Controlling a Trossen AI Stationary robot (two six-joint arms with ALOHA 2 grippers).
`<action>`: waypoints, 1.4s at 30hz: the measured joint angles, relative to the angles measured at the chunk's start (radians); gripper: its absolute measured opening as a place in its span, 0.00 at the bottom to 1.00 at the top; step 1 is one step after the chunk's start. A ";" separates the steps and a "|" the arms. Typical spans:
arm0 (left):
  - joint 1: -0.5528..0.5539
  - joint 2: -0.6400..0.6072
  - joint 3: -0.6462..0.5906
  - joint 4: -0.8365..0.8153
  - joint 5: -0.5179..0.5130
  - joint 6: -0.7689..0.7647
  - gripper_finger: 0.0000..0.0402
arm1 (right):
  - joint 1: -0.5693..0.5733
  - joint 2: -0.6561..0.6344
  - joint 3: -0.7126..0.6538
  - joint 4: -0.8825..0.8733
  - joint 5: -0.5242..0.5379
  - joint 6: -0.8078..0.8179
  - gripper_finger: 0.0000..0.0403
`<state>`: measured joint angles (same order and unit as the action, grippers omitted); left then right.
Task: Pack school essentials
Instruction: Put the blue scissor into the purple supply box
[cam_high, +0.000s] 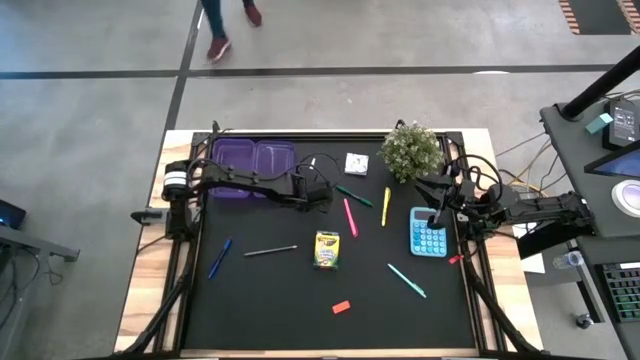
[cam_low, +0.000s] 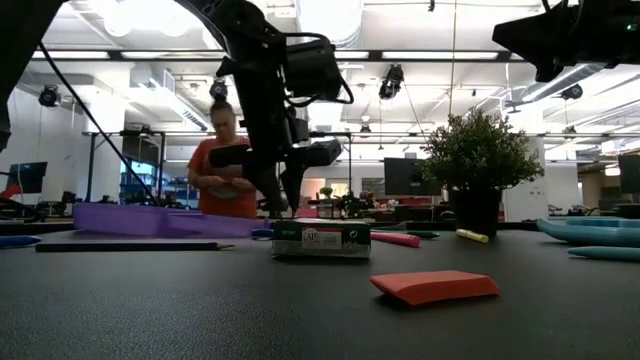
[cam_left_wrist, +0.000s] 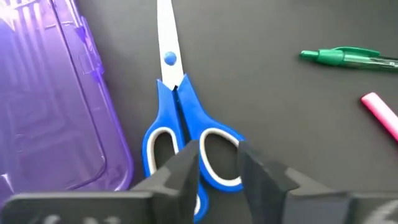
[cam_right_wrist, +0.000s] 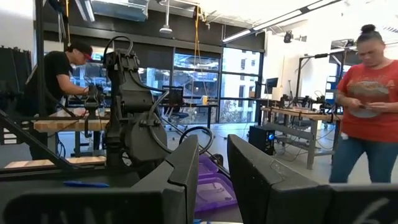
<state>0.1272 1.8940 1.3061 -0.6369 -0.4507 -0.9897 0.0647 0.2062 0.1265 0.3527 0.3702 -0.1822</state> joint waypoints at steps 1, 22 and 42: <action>0.002 0.000 -0.002 0.000 0.000 0.000 0.29 | 0.000 0.000 0.000 0.000 0.000 0.000 0.19; 0.004 0.000 -0.015 0.000 0.009 -0.058 0.40 | 0.000 0.000 0.000 -0.002 0.000 -0.001 0.19; 0.004 0.010 -0.076 0.065 0.004 -0.085 0.40 | 0.000 0.000 0.000 -0.001 -0.001 -0.001 0.19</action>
<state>0.1314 1.9038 1.2297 -0.5716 -0.4469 -1.0748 0.0647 0.2062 0.1265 0.3519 0.3695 -0.1835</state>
